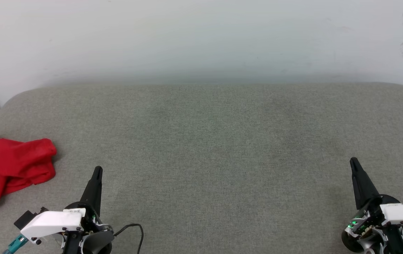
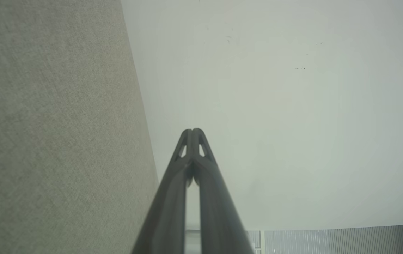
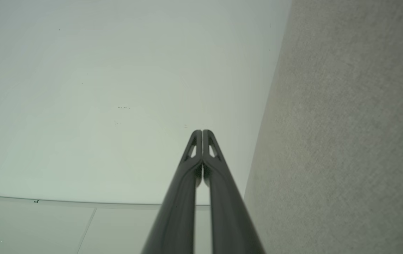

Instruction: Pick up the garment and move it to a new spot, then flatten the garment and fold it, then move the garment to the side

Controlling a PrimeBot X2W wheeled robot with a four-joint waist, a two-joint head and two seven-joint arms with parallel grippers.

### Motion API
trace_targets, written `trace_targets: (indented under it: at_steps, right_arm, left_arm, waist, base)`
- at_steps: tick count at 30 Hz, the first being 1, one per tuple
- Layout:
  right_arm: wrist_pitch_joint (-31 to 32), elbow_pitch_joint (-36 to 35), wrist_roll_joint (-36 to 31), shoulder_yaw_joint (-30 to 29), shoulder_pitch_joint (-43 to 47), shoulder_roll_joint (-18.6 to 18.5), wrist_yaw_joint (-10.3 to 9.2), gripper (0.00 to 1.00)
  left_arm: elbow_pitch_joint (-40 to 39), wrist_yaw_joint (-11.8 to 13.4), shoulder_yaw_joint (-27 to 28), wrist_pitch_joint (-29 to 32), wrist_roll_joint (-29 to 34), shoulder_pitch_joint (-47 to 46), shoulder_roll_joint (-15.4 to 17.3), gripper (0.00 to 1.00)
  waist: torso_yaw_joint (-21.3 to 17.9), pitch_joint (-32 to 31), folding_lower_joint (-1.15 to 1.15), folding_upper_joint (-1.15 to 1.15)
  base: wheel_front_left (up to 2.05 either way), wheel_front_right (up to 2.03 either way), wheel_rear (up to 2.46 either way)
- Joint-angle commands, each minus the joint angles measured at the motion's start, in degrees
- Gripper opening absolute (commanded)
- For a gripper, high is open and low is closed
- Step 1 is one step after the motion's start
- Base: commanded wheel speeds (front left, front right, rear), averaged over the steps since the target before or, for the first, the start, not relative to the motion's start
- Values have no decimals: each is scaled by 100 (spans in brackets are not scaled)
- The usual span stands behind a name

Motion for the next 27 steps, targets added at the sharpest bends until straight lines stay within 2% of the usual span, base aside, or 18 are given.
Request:
trace_targets:
  at_steps: [1, 22, 23, 27]
  right_arm:
    - [10, 9, -28, 0, -68, 15, -2, 0]
    - [9, 8, -27, 2, -68, 15, -2, 0]
    - [0, 0, 0, 0, 0, 0, 0, 100]
    - [-59, -46, -9, 15, 14, 0, 0, 100]
  left_arm:
    - [1, -22, 9, 9, 0, -29, -10, 0]
    - [1, -22, 9, 9, 0, -29, -10, 0]
    - [0, 0, 0, 0, 0, 0, 0, 100]
    - [-29, 1, -95, -69, 2, -17, -2, 100]
  waist:
    - [0, 0, 0, 0]
    - [0, 0, 0, 0]
    - [0, 0, 0, 0]
    - [-1, 2, 0, 0]
  base:
    - [0, 0, 0]
    - [0, 0, 0]
    - [0, 0, 0]
    - [0, 0, 0]
